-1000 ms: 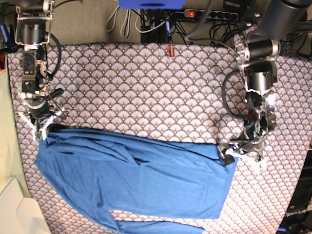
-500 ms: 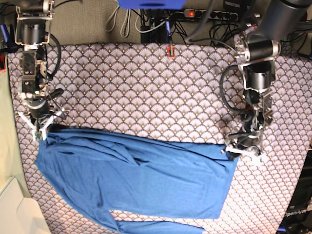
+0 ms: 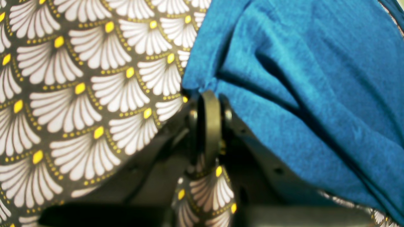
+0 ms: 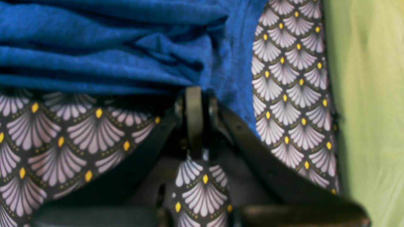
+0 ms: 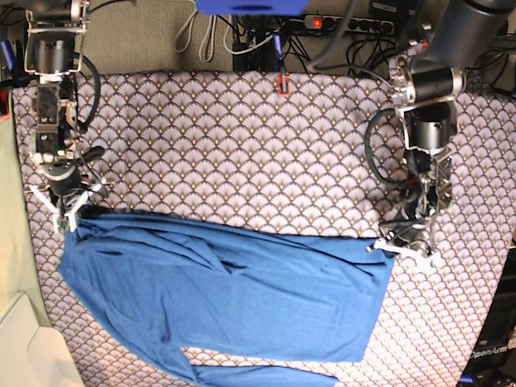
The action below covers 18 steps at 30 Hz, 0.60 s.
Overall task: Fold the T-shirt properly
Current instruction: 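Lower the left gripper and regrasp the folded edge corner, then lift both grippers and pull the shirt's shoulder edge toward the robot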
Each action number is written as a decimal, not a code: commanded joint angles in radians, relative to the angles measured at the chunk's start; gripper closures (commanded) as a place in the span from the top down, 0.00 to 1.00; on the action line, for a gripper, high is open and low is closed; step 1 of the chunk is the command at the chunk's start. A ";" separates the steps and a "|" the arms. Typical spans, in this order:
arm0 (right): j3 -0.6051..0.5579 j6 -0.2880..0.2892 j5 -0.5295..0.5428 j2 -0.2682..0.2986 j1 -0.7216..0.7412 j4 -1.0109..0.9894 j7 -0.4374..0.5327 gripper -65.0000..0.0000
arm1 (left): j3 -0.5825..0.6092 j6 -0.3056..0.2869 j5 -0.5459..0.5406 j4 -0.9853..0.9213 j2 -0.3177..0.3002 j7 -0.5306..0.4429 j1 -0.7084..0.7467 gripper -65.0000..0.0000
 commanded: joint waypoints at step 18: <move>0.020 -0.008 -0.001 0.054 -0.117 0.139 0.018 0.00 | -0.009 -0.003 -0.012 0.444 -0.059 0.304 0.111 0.01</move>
